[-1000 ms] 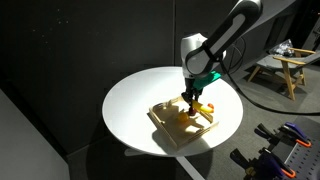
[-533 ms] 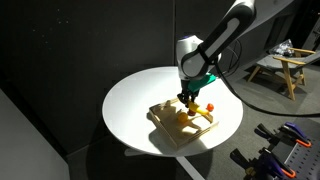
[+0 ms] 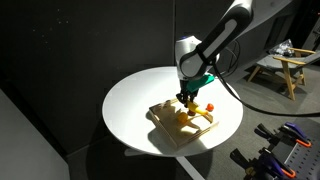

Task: Pick up the banana and place it in the wooden tray

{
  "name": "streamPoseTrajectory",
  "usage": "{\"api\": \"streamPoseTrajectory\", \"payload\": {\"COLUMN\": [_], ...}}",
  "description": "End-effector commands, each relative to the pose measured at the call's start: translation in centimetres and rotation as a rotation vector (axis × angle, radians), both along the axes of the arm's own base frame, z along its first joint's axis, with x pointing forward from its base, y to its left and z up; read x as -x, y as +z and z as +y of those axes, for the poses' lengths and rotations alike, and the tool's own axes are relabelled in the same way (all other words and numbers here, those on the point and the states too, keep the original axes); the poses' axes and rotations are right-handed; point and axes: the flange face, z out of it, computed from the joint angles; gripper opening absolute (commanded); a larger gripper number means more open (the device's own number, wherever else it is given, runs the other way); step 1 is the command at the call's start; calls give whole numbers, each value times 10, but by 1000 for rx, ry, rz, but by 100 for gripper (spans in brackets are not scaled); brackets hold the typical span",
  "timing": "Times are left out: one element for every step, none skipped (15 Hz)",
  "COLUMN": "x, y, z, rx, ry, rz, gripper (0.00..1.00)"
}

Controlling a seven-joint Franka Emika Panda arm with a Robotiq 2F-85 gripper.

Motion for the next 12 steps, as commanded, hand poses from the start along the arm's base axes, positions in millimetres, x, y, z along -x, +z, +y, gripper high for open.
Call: {"api": "streamPoseTrajectory", "payload": {"x": [-1, -1, -1, -1, -1, -1, -1, -1, -2, -2, -3, -3], "y": [0, 0, 0, 0, 0, 0, 0, 0, 1, 0, 0, -1], "z": [0, 0, 0, 0, 0, 0, 0, 0, 2, 3, 5, 6], "rx": [0, 0, 0, 0, 0, 0, 0, 0, 1, 0, -1, -1], "ry": [0, 0, -1, -1, -1, -1, -1, -1, 0, 1, 2, 2], "rz": [1, 1, 1, 1, 1, 1, 1, 1, -1, 0, 1, 4], "gripper": [41, 41, 41, 41, 41, 41, 41, 16, 16, 16, 16, 16]}}
